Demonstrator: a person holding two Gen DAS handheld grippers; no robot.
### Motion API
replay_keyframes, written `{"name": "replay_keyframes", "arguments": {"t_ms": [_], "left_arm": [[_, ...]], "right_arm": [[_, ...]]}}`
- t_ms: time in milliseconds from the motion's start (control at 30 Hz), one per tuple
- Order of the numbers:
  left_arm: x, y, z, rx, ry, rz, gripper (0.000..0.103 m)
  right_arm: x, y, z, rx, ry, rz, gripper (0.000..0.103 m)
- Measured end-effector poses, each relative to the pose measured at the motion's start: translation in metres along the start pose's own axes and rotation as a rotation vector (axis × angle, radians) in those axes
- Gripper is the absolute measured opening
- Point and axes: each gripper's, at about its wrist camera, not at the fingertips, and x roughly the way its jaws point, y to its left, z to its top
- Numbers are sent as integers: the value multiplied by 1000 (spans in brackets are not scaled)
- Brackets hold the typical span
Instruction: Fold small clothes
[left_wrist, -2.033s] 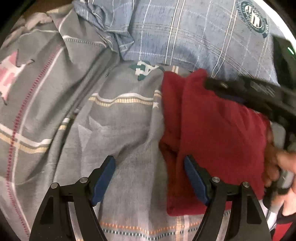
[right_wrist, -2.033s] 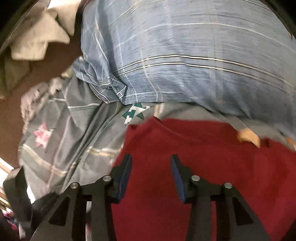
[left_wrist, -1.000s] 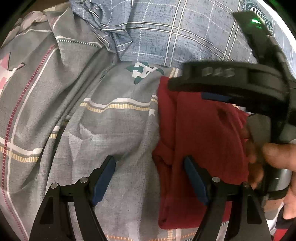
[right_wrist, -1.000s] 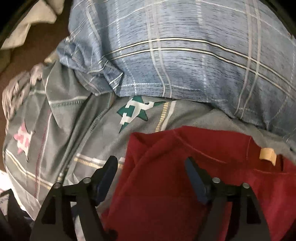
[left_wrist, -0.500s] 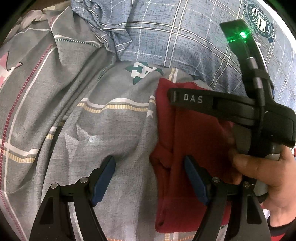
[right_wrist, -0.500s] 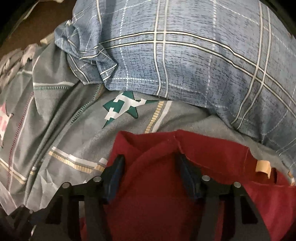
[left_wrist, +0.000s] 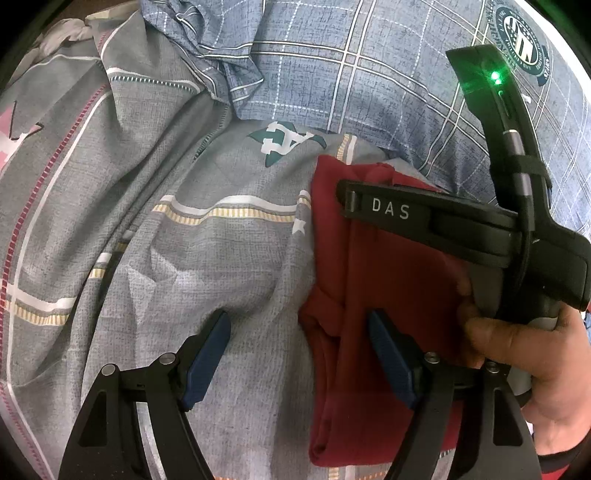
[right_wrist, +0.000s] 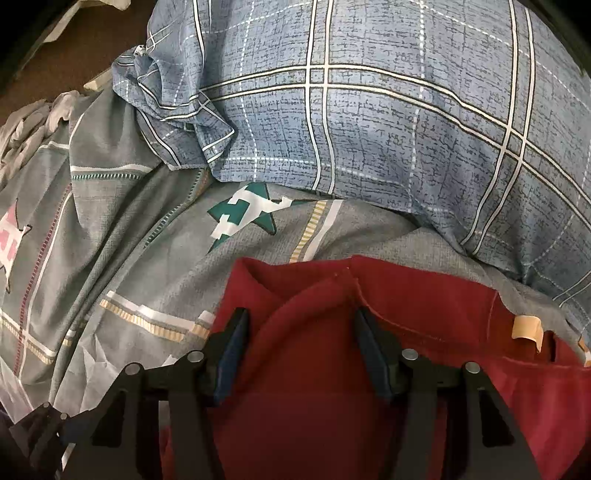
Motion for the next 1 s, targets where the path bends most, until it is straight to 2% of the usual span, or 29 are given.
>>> {"name": "replay_keyframes", "arguments": {"t_ms": [133,233,333,367,400,500,600,700,733,767,833,867,967,1000], "left_arm": [[0,1,0,-5,2,-3,77],[0,1,1,-7,-1,-7,76],[-1,2,1,-16,-16,-24,76],[-2,2,2,-19,-25,-35,76],[-2,2,2,-22,-34,-52,76],[0,-1,2,-17,-36,-95,75],[3,-4,2,5,-36,-108,74],[10,-3,4,6,-26,-131,61],[11,-1,4,-9,-19,-138,61],[10,2,4,-29,-18,-143,61],[8,4,6,-30,-26,-133,61],[9,4,6,-29,-29,-120,61],[10,6,5,-52,-20,-122,62],[10,5,5,-56,-16,-122,63]], "right_arm": [[-3,0,-3,4,-5,-9,54],[-7,0,-3,1,-7,-9,46],[-14,-9,-2,36,-17,36,32],[-17,-14,-2,62,-23,70,18],[-20,-20,-2,94,-26,108,12],[-31,-34,-4,133,-50,149,10],[-38,-47,-5,174,-68,192,9],[-42,-62,-6,214,-67,235,9],[-42,-61,-6,215,-65,243,9],[-44,-60,-7,212,-68,258,16],[-44,-52,-5,195,-62,310,20],[-39,-45,-2,174,-52,318,27],[-30,-17,7,76,-14,223,55],[-23,-5,10,43,6,177,61]]}}
